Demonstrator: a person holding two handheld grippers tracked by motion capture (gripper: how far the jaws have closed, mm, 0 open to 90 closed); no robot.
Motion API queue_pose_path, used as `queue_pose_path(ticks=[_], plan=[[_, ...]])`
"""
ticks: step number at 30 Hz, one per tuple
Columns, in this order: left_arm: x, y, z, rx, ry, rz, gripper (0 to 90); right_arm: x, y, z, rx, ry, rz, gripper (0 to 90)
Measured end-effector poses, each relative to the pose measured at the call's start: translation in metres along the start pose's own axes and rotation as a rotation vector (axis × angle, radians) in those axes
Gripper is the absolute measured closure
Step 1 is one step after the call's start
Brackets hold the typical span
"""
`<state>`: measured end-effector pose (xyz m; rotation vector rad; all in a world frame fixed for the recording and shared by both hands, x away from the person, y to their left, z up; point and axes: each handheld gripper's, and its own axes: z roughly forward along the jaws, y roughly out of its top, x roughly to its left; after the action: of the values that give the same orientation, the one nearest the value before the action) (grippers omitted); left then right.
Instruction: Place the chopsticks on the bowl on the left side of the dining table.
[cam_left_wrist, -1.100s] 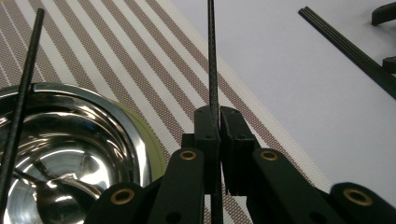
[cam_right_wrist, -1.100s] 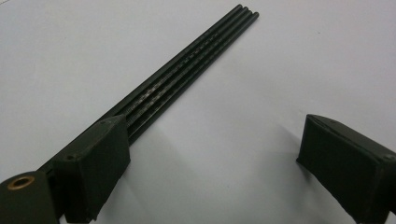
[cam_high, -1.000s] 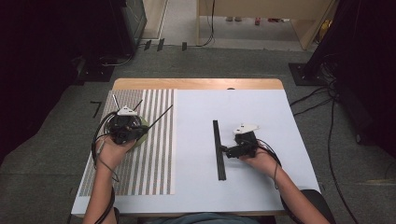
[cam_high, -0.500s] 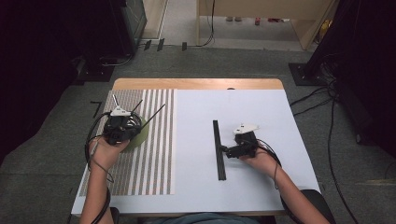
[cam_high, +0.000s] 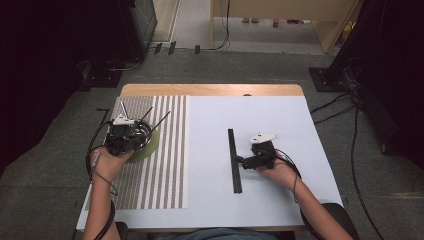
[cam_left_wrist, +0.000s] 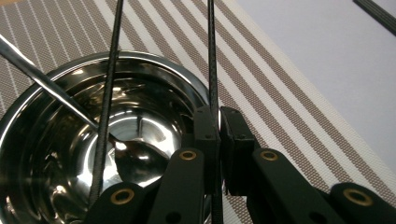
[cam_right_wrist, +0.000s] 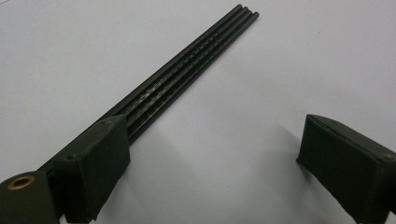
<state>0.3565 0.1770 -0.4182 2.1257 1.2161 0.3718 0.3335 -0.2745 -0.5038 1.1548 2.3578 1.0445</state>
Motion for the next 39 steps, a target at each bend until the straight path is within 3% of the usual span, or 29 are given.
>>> queue_pose_path(ticks=[15, 23, 39], plan=[[0.012, -0.006, 0.001, 0.005, 0.020, -0.031, 87.4, 0.000, 0.000, 0.000, 0.000, 0.000, 0.000, 8.3], [0.013, -0.007, 0.003, 0.024, 0.039, -0.014, 87.4, 0.000, 0.000, 0.000, 0.000, 0.000, 0.000, 8.3], [0.019, -0.009, 0.003, 0.014, 0.068, -0.010, 87.1, 0.000, 0.000, 0.000, 0.000, 0.000, 0.001, 8.3]])
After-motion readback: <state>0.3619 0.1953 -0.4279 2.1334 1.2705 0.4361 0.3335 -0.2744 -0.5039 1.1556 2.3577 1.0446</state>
